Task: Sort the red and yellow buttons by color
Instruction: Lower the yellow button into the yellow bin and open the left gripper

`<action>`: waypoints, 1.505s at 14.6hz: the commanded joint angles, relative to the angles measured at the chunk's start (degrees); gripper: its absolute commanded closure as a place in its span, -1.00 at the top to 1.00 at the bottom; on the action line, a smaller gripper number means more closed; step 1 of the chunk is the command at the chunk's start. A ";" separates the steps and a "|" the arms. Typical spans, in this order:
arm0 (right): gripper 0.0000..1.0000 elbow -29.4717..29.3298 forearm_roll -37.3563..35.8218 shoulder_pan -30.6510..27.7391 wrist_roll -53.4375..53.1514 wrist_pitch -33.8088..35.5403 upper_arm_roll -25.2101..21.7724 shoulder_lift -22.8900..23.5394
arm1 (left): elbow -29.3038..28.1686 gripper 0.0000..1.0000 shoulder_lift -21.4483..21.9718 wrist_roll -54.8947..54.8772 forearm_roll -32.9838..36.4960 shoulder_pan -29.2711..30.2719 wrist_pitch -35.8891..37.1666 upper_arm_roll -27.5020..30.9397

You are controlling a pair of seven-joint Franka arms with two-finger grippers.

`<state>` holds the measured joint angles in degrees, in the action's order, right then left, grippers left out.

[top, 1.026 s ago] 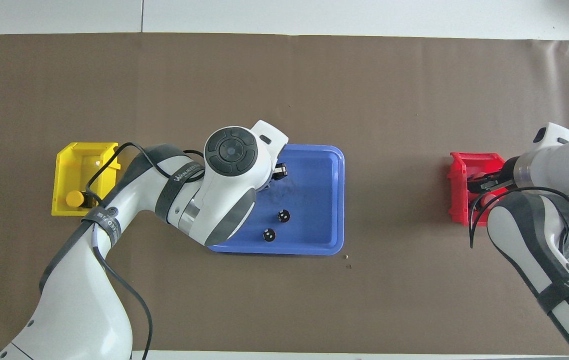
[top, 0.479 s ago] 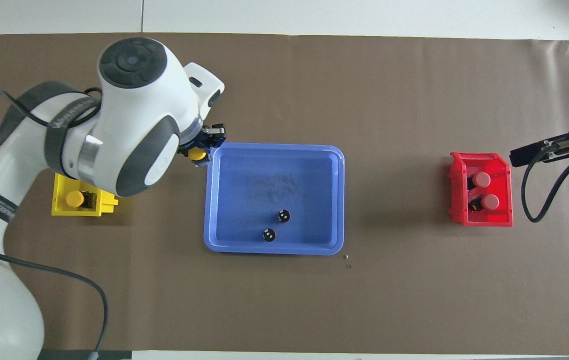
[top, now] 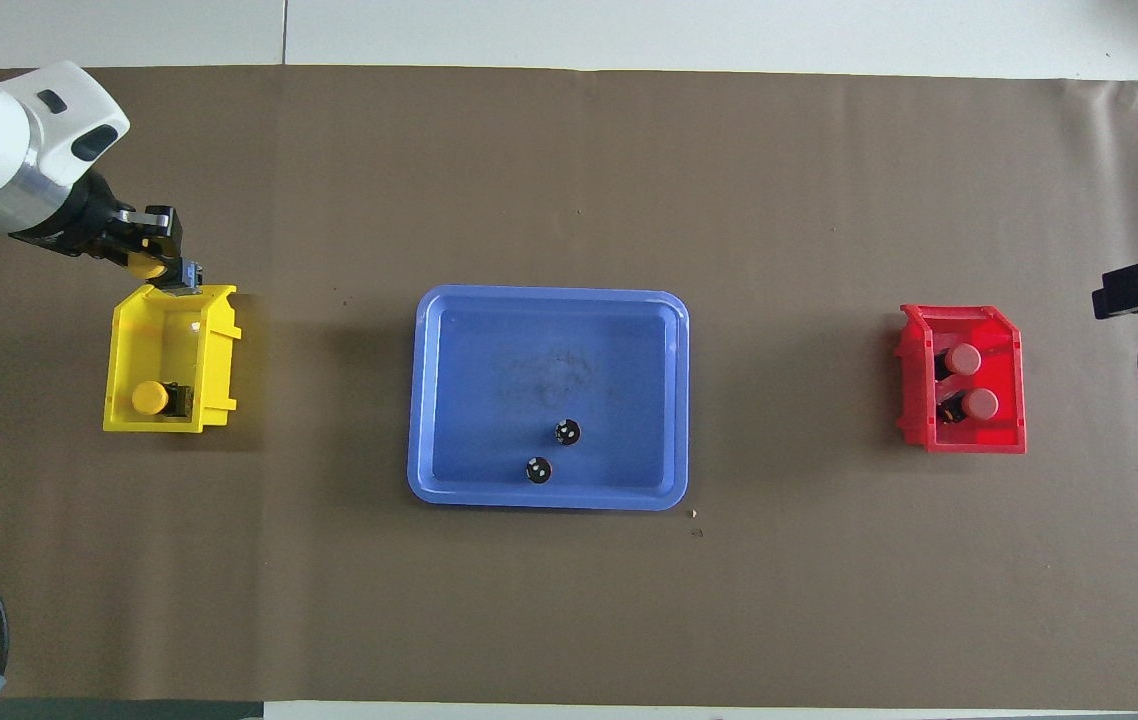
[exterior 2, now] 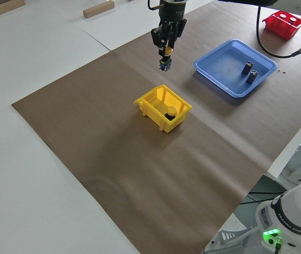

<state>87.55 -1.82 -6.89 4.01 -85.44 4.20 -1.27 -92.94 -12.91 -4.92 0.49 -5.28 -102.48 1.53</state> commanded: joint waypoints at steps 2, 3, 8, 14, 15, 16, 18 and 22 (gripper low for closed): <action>1.00 -2.12 0.15 0.21 -0.85 1.95 0.02 1.36 | -13.99 -0.97 6.31 -4.29 0.57 1.93 -9.74 -0.74; 1.00 -1.95 -0.03 1.26 -0.93 2.90 -0.24 1.27 | -16.11 -0.97 7.37 -5.35 0.57 2.11 -10.89 -0.74; 1.00 -1.50 -0.12 1.71 -0.67 3.18 -1.30 1.19 | -26.31 -0.97 9.93 -5.97 0.57 2.11 -20.28 -0.65; 1.00 -1.33 -0.12 1.71 -0.41 3.18 -1.21 1.19 | -28.34 -0.85 5.89 -6.15 0.57 3.17 -28.73 -0.65; 1.00 -1.33 -0.03 1.71 -0.41 3.18 -1.04 1.19 | -28.35 -0.45 5.45 -6.06 0.57 3.17 -29.52 -0.74; 1.00 -1.33 -0.03 1.79 -0.41 3.18 -0.95 1.19 | -28.00 0.13 5.36 -6.06 0.57 3.17 -29.01 -0.74; 1.00 -1.24 -0.12 1.80 -0.41 2.65 -0.77 1.19 | -25.90 0.31 5.44 -5.97 0.57 3.08 -26.38 -0.65; 1.00 -1.24 0.76 1.88 -0.67 3.18 -0.60 1.19 | -14.58 0.55 5.36 -5.89 0.48 2.90 -12.78 -0.74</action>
<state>86.97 -1.72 -4.80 3.92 -83.29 3.34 -0.40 -113.75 -7.58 -10.25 0.49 -2.93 -122.40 1.37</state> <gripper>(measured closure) 0.000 0.313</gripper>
